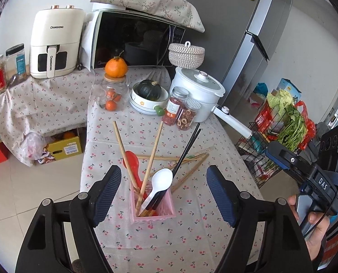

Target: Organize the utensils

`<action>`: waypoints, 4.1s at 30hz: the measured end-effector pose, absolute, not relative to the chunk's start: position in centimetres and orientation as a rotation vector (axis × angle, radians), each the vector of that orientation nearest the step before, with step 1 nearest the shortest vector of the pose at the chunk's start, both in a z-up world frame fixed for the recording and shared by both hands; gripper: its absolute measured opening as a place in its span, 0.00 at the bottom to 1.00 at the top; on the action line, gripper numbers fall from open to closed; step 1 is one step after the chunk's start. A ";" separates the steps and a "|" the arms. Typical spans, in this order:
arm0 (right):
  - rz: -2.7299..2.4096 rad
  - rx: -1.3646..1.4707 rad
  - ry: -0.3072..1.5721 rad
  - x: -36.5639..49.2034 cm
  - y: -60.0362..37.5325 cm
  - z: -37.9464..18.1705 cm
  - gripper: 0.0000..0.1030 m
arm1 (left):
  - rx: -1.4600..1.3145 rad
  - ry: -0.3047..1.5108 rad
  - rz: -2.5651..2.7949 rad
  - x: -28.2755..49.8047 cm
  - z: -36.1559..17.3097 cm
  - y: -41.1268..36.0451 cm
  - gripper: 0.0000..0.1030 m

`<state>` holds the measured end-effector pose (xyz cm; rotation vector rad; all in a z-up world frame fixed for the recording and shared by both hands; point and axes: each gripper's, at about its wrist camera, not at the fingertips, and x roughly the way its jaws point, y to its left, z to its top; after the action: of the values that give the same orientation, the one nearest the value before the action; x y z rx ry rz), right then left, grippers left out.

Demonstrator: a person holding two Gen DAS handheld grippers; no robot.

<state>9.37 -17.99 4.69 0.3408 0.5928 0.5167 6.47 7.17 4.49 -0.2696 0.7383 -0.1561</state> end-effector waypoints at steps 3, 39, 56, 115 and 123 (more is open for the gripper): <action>0.457 0.325 0.613 9.5 -19.1 3.8 0.96 | -0.260 0.718 -0.129 5.9 3.6 6.8 0.83; 0.083 0.128 1.103 20.8 -19.9 -9.8 1.00 | -0.201 0.636 0.063 6.4 3.6 8.7 1.00; -0.002 0.394 1.184 24.5 -24.9 -14.4 0.52 | -0.206 0.655 0.017 7.2 2.8 8.4 1.00; 0.169 0.561 1.106 19.4 -37.7 -9.7 0.06 | 0.228 1.238 -0.252 35.7 -14.5 -21.2 0.18; 0.164 0.567 1.150 20.2 -38.2 -11.7 0.06 | 0.308 1.244 -0.243 38.9 -17.3 -21.8 0.23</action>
<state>20.22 -38.19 -11.69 0.5673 1.1496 0.1636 38.89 -21.79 -17.35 0.3078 1.2439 -0.2428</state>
